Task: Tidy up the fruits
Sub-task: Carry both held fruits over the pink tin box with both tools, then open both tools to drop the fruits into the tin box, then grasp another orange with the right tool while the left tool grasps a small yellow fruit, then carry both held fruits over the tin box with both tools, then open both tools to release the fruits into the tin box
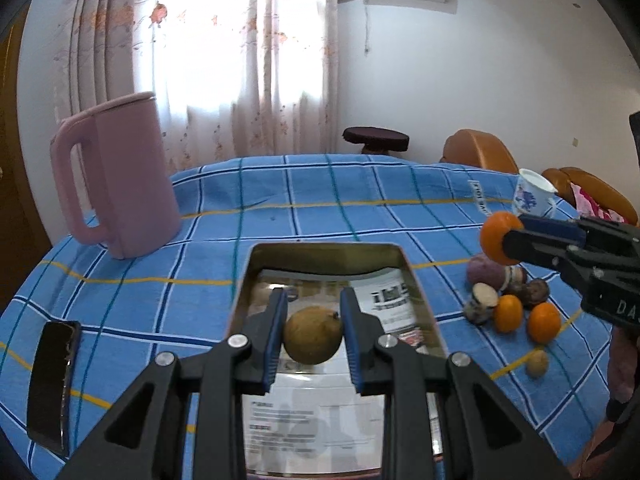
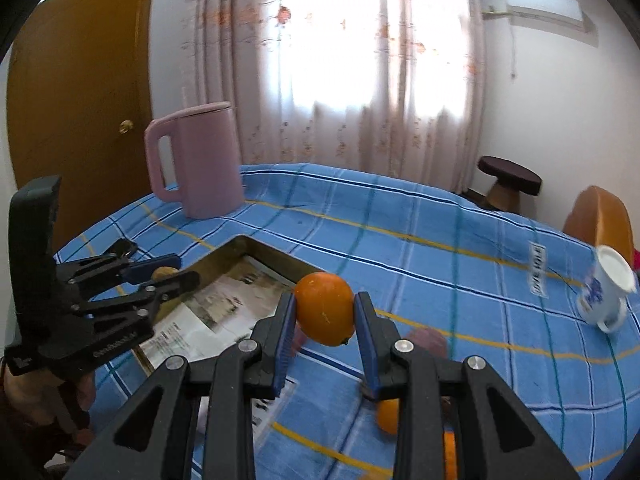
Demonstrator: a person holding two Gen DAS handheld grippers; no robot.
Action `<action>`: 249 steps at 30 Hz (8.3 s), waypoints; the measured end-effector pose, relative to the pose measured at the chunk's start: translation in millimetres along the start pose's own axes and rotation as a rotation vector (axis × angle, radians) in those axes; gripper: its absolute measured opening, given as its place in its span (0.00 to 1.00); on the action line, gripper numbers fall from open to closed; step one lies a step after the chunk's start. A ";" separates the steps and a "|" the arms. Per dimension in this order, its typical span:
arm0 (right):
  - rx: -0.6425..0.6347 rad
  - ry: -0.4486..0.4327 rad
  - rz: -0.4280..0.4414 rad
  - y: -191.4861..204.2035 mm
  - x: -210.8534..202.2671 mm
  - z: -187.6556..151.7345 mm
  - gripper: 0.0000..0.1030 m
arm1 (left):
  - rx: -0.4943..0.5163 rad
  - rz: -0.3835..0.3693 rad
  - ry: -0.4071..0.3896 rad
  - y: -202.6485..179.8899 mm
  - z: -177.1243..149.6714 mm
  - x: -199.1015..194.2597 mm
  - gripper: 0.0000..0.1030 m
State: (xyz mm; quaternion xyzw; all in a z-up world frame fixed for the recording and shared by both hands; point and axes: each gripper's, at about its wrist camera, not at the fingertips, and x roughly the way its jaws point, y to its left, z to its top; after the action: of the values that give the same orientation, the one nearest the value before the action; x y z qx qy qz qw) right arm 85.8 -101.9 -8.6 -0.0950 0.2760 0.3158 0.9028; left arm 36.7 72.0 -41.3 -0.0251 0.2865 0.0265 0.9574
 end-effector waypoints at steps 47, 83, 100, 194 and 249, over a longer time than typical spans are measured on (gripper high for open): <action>-0.064 0.088 0.041 45.2 23.8 -34.8 0.55 | -0.051 0.028 -0.089 12.3 -8.1 -20.7 0.83; 0.289 0.089 -0.209 -99.5 -51.6 -117.9 0.47 | 0.200 -0.190 -0.027 -143.1 -29.4 -18.0 1.00; 0.330 0.057 -0.245 -122.9 -73.2 -145.5 0.47 | 0.250 -0.322 0.236 -190.6 -52.5 28.4 0.36; -0.011 -0.132 -0.003 -35.2 -40.4 -23.8 0.47 | 0.030 -0.089 -0.067 -64.8 -15.2 -12.6 0.26; 0.060 0.049 -0.221 -74.0 -31.7 -54.7 0.64 | 0.048 -0.108 -0.088 -70.2 2.7 -4.0 0.88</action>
State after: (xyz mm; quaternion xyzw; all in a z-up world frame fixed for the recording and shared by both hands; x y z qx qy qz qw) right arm 87.3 -195.1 -36.5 -0.1057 0.2952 0.2036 0.9275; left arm 39.5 2.0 -34.5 -0.0165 0.2427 -0.0307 0.9695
